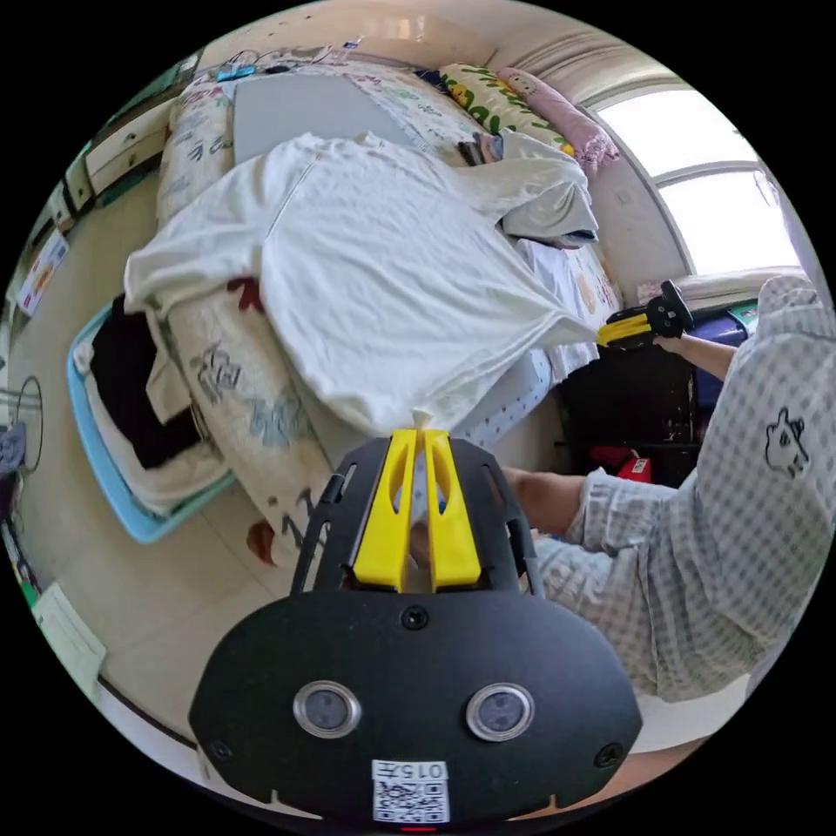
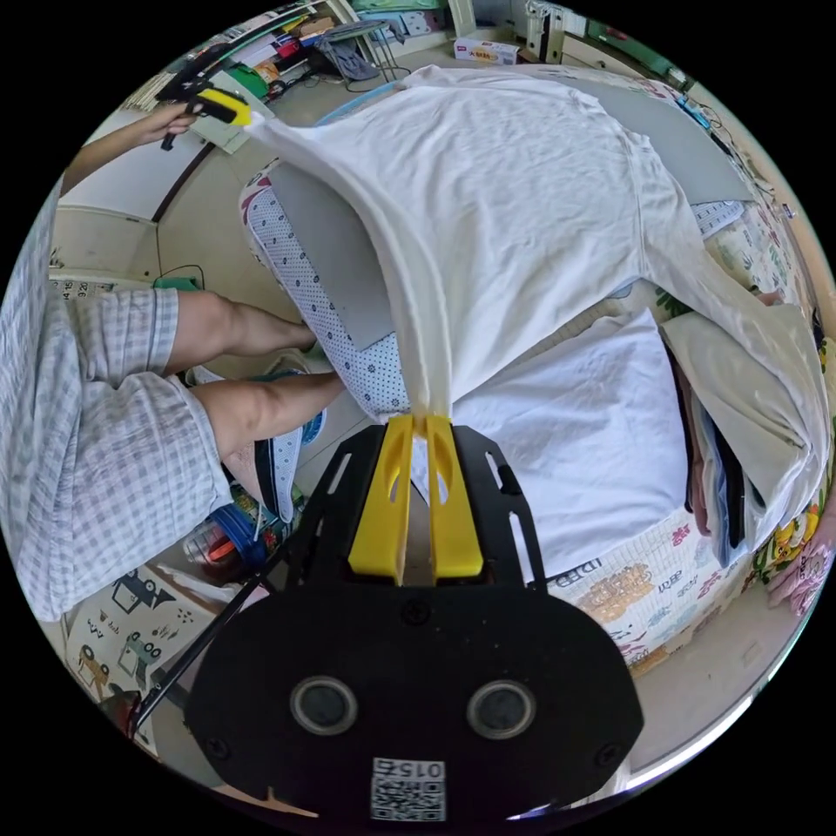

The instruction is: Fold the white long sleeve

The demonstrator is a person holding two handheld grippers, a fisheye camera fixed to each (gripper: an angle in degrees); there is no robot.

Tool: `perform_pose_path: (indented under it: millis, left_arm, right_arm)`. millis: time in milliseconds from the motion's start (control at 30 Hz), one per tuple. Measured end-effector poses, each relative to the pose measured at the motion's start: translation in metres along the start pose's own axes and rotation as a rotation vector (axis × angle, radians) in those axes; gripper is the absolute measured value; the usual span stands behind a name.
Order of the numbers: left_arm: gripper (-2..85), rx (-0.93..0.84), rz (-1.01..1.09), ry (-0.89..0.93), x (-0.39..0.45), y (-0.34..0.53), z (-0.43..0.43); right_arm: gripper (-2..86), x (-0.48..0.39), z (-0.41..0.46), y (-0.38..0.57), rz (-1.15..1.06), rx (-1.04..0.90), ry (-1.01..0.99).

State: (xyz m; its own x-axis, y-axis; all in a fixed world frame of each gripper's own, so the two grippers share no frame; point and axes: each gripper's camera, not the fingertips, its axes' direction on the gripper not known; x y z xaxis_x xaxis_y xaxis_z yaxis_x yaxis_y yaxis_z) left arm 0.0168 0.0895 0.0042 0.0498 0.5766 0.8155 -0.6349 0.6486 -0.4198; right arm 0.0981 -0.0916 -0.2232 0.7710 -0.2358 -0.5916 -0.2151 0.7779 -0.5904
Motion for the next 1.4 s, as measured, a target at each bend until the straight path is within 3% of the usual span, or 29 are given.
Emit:
perform_pose_path:
  millis: [133, 333, 400, 467, 533, 600, 667, 767, 867, 1167, 1233, 1400]
  left_arm:
    - [-0.2, -0.026, -0.105, -0.009, -0.014, 0.024, 0.025]
    - [0.1, -0.162, -0.052, -0.129, -0.024, 0.018, 0.076]
    - [0.4, -0.204, -0.061, -0.123, -0.029, 0.018, 0.083]
    - [1.0, -0.254, -0.052, -0.103, -0.032, 0.024, 0.080]
    - [1.6, -0.296, -0.076, -0.102, -0.041, 0.031, 0.072]
    - [2.9, -0.259, -0.147, -0.085, -0.055, 0.032, 0.055]
    - [6.2, -0.081, -0.272, -0.057, -0.075, 0.017, 0.030]
    - [10.1, 0.164, -0.419, 0.055, -0.105, -0.014, 0.022]
    - [10.5, 0.293, -0.539, 0.149, -0.138, -0.038, 0.035]
    - [1.2, 0.245, -0.487, 0.165, -0.153, -0.058, 0.054]
    - [0.3, 0.237, -0.476, 0.133, -0.153, -0.056, 0.053]
    - [0.1, 0.187, -0.446, 0.081, -0.147, -0.062, 0.063]
  right_arm:
    - [2.6, -0.021, 0.090, -0.011, -0.047, -0.064, -0.020]
    - [3.2, -0.050, 0.222, -0.022, -0.086, -0.191, -0.044]
    - [2.6, -0.056, 0.251, -0.007, -0.064, -0.223, -0.147]
    - [4.4, -0.055, 0.269, 0.028, -0.013, -0.207, -0.428]
    - [6.0, -0.033, 0.270, 0.053, 0.111, -0.133, -0.507]
    - [7.6, 0.004, 0.265, 0.071, 0.285, 0.017, -0.462]
    - [8.3, 0.060, 0.279, 0.074, 0.477, 0.224, -0.462]
    - [10.3, 0.120, 0.325, 0.052, 0.669, 0.364, -0.426]
    - [11.4, 0.145, 0.373, 0.033, 0.770, 0.466, -0.513]
    - [4.8, 0.103, 0.457, 0.005, 0.744, 0.336, -0.433]
    - [0.9, 0.092, 0.461, 0.007, 0.736, 0.322, -0.396]
    - [0.8, 0.051, 0.485, -0.008, 0.716, 0.267, -0.316]
